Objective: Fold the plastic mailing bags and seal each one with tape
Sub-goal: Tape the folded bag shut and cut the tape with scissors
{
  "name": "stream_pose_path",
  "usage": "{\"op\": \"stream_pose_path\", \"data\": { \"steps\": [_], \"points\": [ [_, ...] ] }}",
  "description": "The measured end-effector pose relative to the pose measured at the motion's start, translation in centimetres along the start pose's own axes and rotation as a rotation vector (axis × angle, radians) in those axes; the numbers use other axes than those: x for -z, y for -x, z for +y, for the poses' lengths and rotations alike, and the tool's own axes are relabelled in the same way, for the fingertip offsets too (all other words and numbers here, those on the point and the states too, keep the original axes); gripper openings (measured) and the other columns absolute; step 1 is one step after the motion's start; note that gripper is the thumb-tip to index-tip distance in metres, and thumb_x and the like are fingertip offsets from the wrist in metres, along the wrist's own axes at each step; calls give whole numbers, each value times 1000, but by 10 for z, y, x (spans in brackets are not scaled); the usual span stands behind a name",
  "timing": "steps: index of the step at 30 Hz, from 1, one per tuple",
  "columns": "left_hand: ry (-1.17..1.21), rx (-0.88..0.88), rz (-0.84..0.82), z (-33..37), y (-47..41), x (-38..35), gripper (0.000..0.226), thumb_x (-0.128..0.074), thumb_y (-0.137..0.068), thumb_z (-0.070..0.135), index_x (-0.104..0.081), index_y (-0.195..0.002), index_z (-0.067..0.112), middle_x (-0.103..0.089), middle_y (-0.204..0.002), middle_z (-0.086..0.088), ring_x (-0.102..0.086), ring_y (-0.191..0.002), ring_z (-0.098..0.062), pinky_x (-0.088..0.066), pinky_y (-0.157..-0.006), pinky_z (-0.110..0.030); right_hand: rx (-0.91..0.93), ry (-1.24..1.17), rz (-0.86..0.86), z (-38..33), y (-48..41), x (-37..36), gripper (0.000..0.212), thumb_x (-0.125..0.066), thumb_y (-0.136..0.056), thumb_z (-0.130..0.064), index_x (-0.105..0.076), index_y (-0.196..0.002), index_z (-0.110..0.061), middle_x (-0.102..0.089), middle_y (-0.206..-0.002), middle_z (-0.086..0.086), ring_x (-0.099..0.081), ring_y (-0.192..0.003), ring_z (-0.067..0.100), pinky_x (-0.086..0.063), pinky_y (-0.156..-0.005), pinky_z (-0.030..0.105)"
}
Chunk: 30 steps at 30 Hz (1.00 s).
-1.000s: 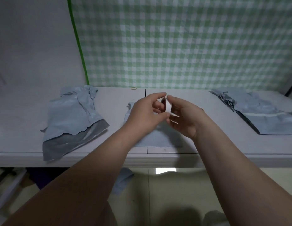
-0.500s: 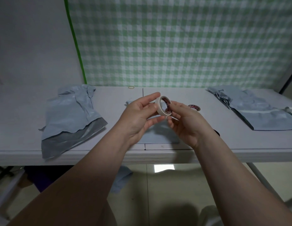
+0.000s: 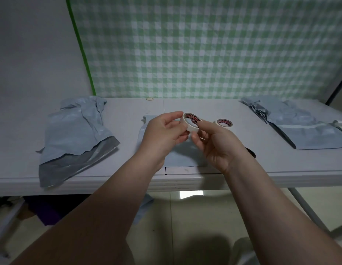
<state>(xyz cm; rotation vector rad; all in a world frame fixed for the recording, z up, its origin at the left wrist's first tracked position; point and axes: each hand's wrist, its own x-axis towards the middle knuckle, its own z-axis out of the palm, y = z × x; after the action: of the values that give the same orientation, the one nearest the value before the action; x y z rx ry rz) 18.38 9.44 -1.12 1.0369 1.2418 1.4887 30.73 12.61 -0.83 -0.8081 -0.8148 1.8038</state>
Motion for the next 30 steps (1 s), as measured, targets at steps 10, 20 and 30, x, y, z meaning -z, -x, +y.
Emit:
{"op": "stream_pose_path", "data": {
  "steps": [10,20,30],
  "points": [
    [-587,-464,269,1,11,-2,7,-64,-88,12,-69,-93,14,-63,-83,13,-59,-74,4,-41,-67,0,16,-26,-17,10,6,-4,24,-57,-92,-7,-54,-111,-21,-56,-55,1,-57,-49,12,-54,-50,20],
    [-790,-601,317,-7,12,1,14,-62,-90,12,-75,-92,8,-71,-83,-1,-58,-72,-6,-39,-67,-5,150,72,-20,19,6,-11,23,-55,-95,-11,-51,-117,-18,-51,-64,3,-57,-59,15,-55,-58,20],
    [-711,-474,276,-8,2,10,13,-60,-89,10,-64,-78,15,-64,-76,6,-58,-68,-4,-41,-63,-10,203,186,-36,20,3,-11,21,-59,-92,-17,-52,-111,-15,-55,-76,7,-60,-64,17,-55,-61,19]
  ]
}}
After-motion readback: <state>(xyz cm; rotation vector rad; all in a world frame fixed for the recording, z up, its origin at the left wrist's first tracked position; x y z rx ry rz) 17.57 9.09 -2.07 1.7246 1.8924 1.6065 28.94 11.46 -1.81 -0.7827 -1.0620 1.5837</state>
